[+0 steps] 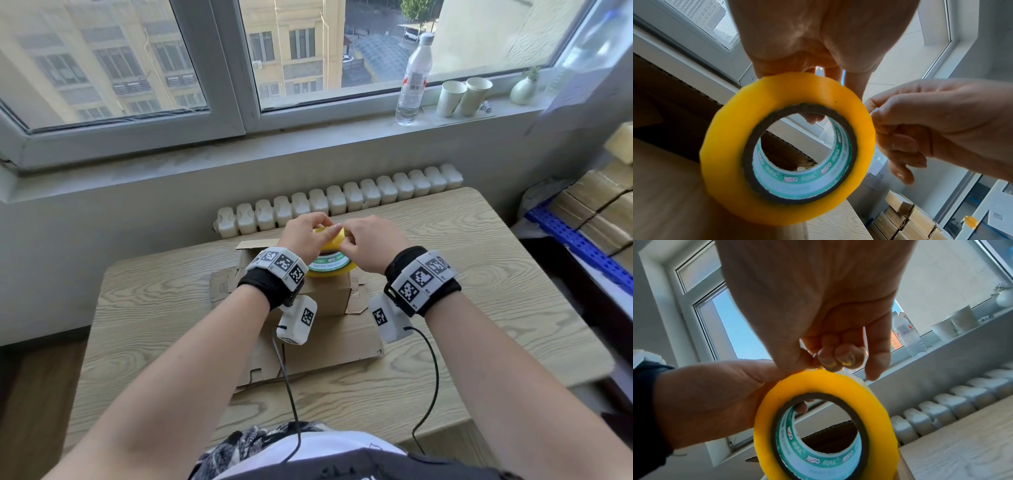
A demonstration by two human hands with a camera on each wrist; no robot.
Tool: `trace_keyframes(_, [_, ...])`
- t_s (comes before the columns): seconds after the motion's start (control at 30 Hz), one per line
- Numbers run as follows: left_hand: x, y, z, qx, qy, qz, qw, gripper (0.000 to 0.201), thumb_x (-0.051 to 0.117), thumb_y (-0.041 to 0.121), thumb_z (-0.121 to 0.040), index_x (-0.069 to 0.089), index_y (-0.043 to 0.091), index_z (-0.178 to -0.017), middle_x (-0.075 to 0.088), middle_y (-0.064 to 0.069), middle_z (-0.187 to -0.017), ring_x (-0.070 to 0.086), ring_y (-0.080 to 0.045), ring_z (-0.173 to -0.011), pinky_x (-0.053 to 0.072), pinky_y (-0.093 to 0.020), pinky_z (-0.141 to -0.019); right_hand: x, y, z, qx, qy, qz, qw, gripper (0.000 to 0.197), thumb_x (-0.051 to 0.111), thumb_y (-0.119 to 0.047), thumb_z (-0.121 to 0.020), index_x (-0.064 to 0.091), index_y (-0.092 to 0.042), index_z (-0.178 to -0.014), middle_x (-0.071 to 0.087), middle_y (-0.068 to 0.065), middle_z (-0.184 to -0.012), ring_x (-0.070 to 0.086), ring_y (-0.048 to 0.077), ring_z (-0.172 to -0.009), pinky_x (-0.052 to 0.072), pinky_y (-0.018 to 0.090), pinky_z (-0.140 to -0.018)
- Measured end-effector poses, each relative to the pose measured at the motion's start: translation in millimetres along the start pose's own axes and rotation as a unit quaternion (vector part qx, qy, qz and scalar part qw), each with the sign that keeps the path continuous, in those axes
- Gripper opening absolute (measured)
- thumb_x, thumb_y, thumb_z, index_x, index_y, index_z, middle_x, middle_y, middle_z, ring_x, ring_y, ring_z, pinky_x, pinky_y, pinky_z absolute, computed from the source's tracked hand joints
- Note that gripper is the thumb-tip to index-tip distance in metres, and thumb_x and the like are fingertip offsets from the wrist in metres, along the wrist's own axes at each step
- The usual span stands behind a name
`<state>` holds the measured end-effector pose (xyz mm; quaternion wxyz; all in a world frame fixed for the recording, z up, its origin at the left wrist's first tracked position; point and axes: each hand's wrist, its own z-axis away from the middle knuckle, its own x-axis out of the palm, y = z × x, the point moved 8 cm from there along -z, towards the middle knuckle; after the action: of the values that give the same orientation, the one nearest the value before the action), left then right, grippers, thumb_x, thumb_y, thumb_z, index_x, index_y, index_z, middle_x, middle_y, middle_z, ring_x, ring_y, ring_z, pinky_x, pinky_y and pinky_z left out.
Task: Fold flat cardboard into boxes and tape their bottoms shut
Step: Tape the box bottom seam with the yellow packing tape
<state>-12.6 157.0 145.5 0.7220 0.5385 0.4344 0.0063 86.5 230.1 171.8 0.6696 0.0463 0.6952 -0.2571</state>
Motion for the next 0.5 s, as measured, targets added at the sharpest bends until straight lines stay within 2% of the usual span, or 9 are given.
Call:
trace_keyframes(0.07, [0,0,1,-0.001,0.0,0.005,1.0,0.021,0.063,0.043,-0.092,0.066,0.023,-0.09,0.063,0.002,-0.092,0.054,-0.011,-0.08,0.038,-0.023,-0.064,4,3,0,0.005,0.005,-0.029,1.0,0.02,0.047,-0.018,-0.089,0.04,-0.018,-0.07,0.042,-0.004,-0.064,0.046,0.022,-0.07,0.03,0.032,-0.062])
trace_keyframes(0.23, [-6,-6,2,-0.019,0.001,-0.002,1.0,0.024,0.059,0.044,-0.095,0.066,0.021,-0.095,0.059,0.0,-0.1,0.053,-0.017,-0.093,0.039,-0.028,-0.078,6,37,5,0.075,0.023,-0.059,0.995,0.02,0.046,-0.018,-0.094,0.046,-0.012,-0.075,0.05,0.003,-0.072,0.049,0.026,-0.076,0.031,0.032,-0.064])
trace_keyframes(0.3, [-11,-11,1,-0.032,0.003,0.005,0.999,0.023,0.057,0.044,-0.096,0.064,0.022,-0.094,0.056,0.0,-0.102,0.051,-0.017,-0.095,0.038,-0.028,-0.081,2,39,9,0.066,0.034,-0.095,0.993,0.023,0.044,-0.022,-0.098,0.049,-0.012,-0.078,0.053,0.003,-0.073,0.052,0.028,-0.076,0.033,0.034,-0.064])
trace_keyframes(0.43, [-9,-10,0,-0.02,0.007,0.009,1.0,0.023,0.06,0.043,-0.094,0.065,0.021,-0.091,0.058,0.001,-0.096,0.052,-0.016,-0.089,0.038,-0.027,-0.075,0,8,10,0.009,0.048,-0.055,0.997,0.034,0.034,-0.042,-0.103,0.044,-0.017,-0.082,0.05,-0.003,-0.07,0.051,0.023,-0.07,0.033,0.034,-0.061])
trace_keyframes(0.5, [-7,-7,1,-0.012,0.01,0.007,1.0,0.026,0.061,0.042,-0.094,0.068,0.017,-0.094,0.058,0.003,-0.091,0.052,-0.014,-0.084,0.038,-0.026,-0.071,2,-3,8,-0.002,0.057,-0.003,0.998,0.027,0.036,-0.04,-0.102,0.04,-0.019,-0.086,0.052,-0.002,-0.075,0.051,0.023,-0.072,0.035,0.034,-0.062])
